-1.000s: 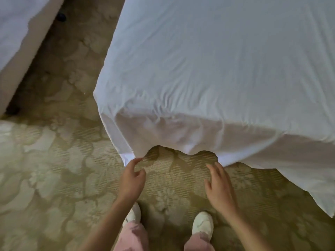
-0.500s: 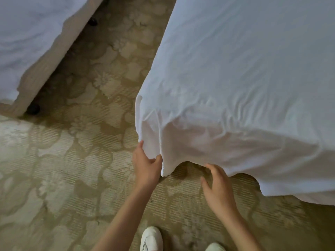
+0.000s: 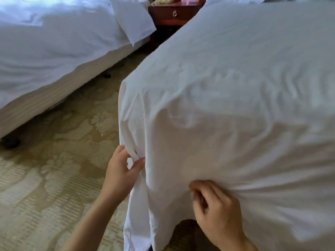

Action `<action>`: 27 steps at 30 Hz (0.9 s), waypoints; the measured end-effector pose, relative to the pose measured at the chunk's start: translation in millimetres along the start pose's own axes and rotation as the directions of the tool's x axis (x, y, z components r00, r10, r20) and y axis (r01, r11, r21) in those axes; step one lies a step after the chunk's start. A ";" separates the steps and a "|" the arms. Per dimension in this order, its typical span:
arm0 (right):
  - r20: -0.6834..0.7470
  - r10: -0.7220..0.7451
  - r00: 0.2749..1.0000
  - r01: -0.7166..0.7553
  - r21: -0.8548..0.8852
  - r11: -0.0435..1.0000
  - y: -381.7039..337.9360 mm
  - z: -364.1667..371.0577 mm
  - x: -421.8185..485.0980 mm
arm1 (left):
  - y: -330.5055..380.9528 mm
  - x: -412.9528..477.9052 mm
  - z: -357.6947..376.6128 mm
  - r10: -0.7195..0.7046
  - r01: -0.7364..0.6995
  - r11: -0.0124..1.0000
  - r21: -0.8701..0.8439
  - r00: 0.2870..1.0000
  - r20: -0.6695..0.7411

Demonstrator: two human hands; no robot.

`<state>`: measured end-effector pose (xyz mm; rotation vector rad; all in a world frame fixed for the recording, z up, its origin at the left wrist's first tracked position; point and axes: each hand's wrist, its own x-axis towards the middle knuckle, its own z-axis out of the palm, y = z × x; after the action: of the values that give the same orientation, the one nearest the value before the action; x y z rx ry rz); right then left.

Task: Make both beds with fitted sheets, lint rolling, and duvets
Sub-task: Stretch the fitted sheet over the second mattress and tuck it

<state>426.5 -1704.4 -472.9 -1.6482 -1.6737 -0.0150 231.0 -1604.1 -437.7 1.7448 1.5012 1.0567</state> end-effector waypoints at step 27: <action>0.378 -0.017 0.926 -0.046 0.155 0.987 -70.2 -36.2 16.3 | -0.1 -26.3 -99.0 -0.206 0.245 0.963 0.115 0.938 -0.278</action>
<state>386.7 -1720.4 -404.5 -1.6108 -1.8891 0.4632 144.4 -1635.6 -392.8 1.5230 1.9395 1.1139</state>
